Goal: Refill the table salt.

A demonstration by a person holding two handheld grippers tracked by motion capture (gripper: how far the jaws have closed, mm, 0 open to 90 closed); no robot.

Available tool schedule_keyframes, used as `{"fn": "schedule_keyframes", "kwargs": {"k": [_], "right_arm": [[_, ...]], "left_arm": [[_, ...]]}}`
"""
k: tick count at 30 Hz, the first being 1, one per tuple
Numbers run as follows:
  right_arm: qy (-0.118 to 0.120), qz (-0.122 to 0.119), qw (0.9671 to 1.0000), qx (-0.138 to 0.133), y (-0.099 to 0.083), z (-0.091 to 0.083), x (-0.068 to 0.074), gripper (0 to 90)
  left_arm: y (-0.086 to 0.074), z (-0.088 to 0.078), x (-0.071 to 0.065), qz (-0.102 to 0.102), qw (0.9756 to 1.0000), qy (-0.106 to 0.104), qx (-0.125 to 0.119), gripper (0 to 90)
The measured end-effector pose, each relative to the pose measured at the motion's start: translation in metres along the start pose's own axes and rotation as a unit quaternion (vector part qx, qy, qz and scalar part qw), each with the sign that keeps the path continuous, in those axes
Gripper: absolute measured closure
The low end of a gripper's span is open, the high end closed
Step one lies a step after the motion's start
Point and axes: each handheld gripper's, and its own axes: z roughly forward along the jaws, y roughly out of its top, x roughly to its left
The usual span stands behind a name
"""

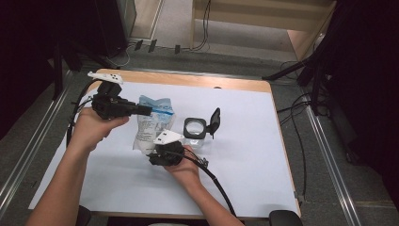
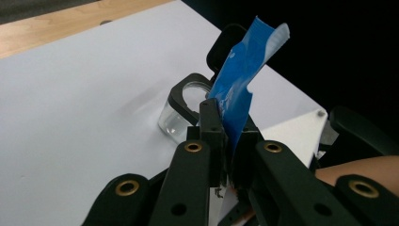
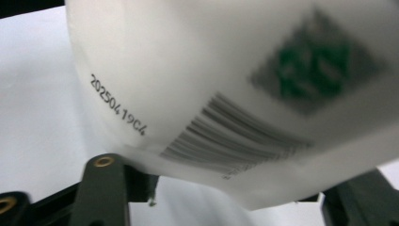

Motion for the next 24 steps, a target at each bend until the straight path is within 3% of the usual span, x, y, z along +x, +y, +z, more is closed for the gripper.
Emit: {"fn": "schedule_keyframes", "kwargs": {"k": [3, 7, 10, 11, 16, 19, 21, 24], "right_arm": [[0.011, 0.016, 0.9998, 0.010, -0.004, 0.003, 0.001, 39.2], [0.011, 0.026, 0.9996, 0.005, -0.007, 0.000, 0.000, 39.6], [0.018, 0.026, 0.9995, -0.007, -0.004, -0.004, -0.001, 47.8], [0.016, 0.023, 0.9996, -0.007, -0.004, -0.005, -0.001, 49.4], [0.031, 0.033, 0.9990, -0.003, -0.006, -0.007, 0.000, 50.9], [0.028, 0.030, 0.9991, -0.011, -0.008, -0.009, 0.000, 48.6], [0.011, 0.016, 0.9997, -0.013, -0.008, -0.009, 0.001, 38.4], [0.002, 0.004, 0.9999, -0.013, -0.008, -0.010, 0.004, 38.3]], "left_arm": [[-0.001, 0.007, 0.001, 0.007, 0.9999, 0.006, 0.009, 86.5], [-0.003, 0.011, 0.007, -0.003, 1.0000, -0.005, 0.005, 83.4], [-0.004, 0.016, 0.006, 0.004, 0.9999, 0.002, 0.011, 82.3], [-0.004, 0.017, 0.006, 0.003, 0.9999, -0.005, 0.012, 82.4], [-0.005, 0.021, 0.008, -0.004, 0.9999, -0.002, 0.013, 83.9], [-0.005, 0.022, 0.006, -0.004, 0.9999, -0.005, 0.015, 84.4], [-0.004, 0.024, 0.005, -0.002, 0.9998, -0.011, 0.018, 84.6], [-0.003, 0.030, 0.002, 0.000, 0.9997, -0.016, 0.016, 84.4]]}}
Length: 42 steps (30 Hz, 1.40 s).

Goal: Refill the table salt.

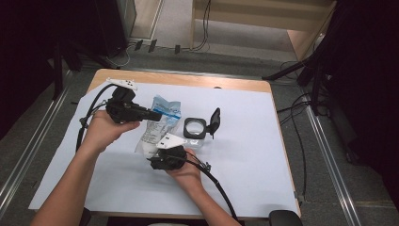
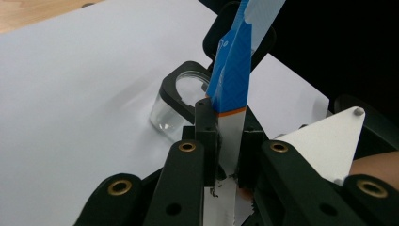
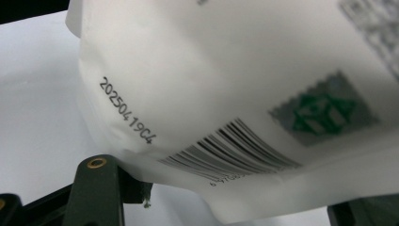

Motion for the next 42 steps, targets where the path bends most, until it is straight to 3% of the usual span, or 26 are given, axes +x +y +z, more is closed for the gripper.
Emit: {"fn": "schedule_keyframes", "kwargs": {"k": [3, 10, 19, 37, 40, 42], "right_arm": [[0.009, -0.008, 0.9999, 0.002, 0.000, 0.000, 0.003, 45.2], [0.030, 0.021, 0.9993, -0.001, -0.001, -0.002, 0.000, 52.7], [0.025, 0.028, 0.9992, -0.010, -0.004, -0.008, -0.002, 54.8], [0.009, 0.025, 0.9996, -0.009, -0.011, -0.010, -0.004, 56.5], [0.006, 0.023, 0.9996, -0.012, -0.011, -0.011, -0.003, 56.8], [0.004, 0.019, 0.9997, -0.015, -0.012, -0.012, -0.003, 57.1]], "left_arm": [[0.001, 0.005, -0.003, 0.005, 1.0000, 0.003, 0.001, 84.0], [0.000, 0.016, -0.005, 0.008, 1.0000, 0.000, 0.004, 80.7], [-0.001, 0.019, -0.005, 0.014, 0.9998, -0.005, 0.015, 75.7], [-0.003, 0.021, -0.005, 0.020, 0.9994, 0.007, 0.028, 63.9], [-0.003, 0.018, -0.004, 0.021, 0.9992, 0.011, 0.032, 65.6], [-0.004, 0.017, -0.004, 0.021, 0.9993, 0.011, 0.028, 76.7]]}}
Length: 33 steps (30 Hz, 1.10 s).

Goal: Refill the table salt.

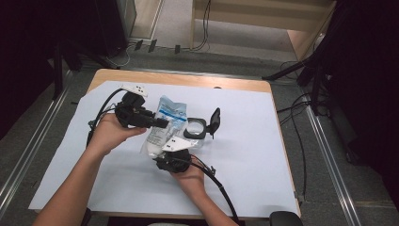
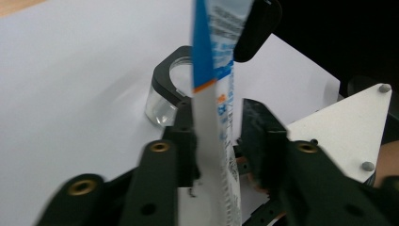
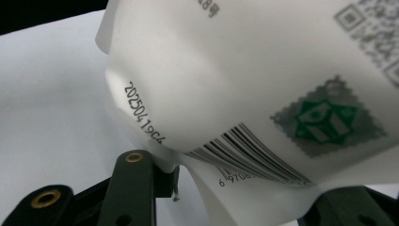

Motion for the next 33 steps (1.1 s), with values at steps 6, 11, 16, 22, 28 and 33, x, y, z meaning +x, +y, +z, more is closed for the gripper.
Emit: {"fn": "schedule_keyframes", "kwargs": {"k": [6, 11, 16, 22, 28, 33], "right_arm": [[0.009, 0.005, 0.9999, -0.006, 0.000, 0.000, 0.000, 58.3], [0.014, 0.010, 0.9998, -0.014, 0.000, -0.002, -0.002, 59.2], [0.028, 0.026, 0.9990, -0.026, 0.001, -0.004, -0.003, 60.0], [0.037, 0.025, 0.9989, -0.018, 0.002, -0.003, -0.004, 56.8], [0.042, 0.047, 0.9977, -0.025, 0.004, -0.005, -0.006, 58.5], [0.061, 0.068, 0.9954, -0.028, 0.007, -0.007, -0.009, 58.9]], "left_arm": [[0.001, 0.007, -0.006, 0.010, 0.9999, -0.009, 0.010, 78.9], [0.000, 0.008, -0.005, 0.013, 0.9997, -0.007, 0.017, 77.9], [-0.001, 0.013, -0.005, 0.004, 0.9999, -0.005, 0.014, 77.3], [0.004, 0.025, -0.010, 0.008, 0.9997, 0.017, 0.019, 85.0], [0.012, 0.032, -0.012, 0.002, 0.9997, 0.014, 0.022, 86.0], [0.016, 0.037, -0.008, -0.014, 0.9997, 0.004, 0.022, 85.9]]}}
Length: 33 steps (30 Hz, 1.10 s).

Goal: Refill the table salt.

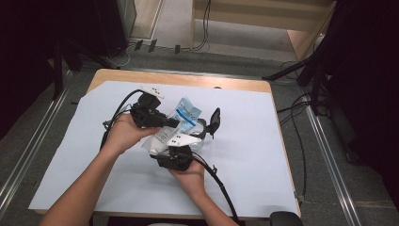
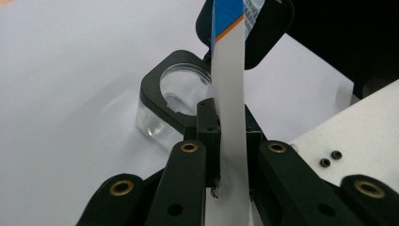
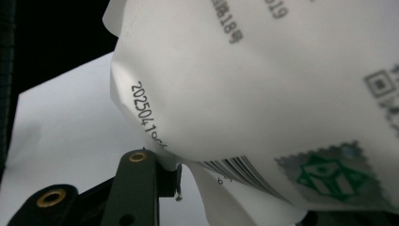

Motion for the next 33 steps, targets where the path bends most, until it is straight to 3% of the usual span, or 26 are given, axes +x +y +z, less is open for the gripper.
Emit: {"fn": "schedule_keyframes", "kwargs": {"k": [8, 14, 19, 30, 33], "right_arm": [[-0.001, 0.003, 1.0000, -0.001, 0.008, 0.003, 0.001, 56.2], [0.015, 0.033, 0.9992, -0.013, 0.008, 0.003, -0.002, 60.4], [0.042, 0.073, 0.9959, -0.034, 0.007, 0.003, -0.002, 61.2], [0.037, 0.075, 0.9957, -0.039, 0.007, -0.002, -0.008, 61.4], [0.040, 0.078, 0.9954, -0.040, 0.007, -0.004, -0.010, 61.5]], "left_arm": [[0.008, 0.002, -0.001, -0.015, 0.9996, 0.022, 0.013, 87.5], [0.010, 0.004, 0.002, -0.014, 0.9996, 0.015, 0.022, 85.7], [0.011, 0.007, 0.006, -0.024, 0.9995, 0.004, 0.022, 83.4], [0.012, -0.003, 0.008, -0.018, 0.9997, 0.007, 0.016, 75.9], [0.011, -0.004, 0.007, -0.016, 0.9997, 0.006, 0.019, 81.7]]}}
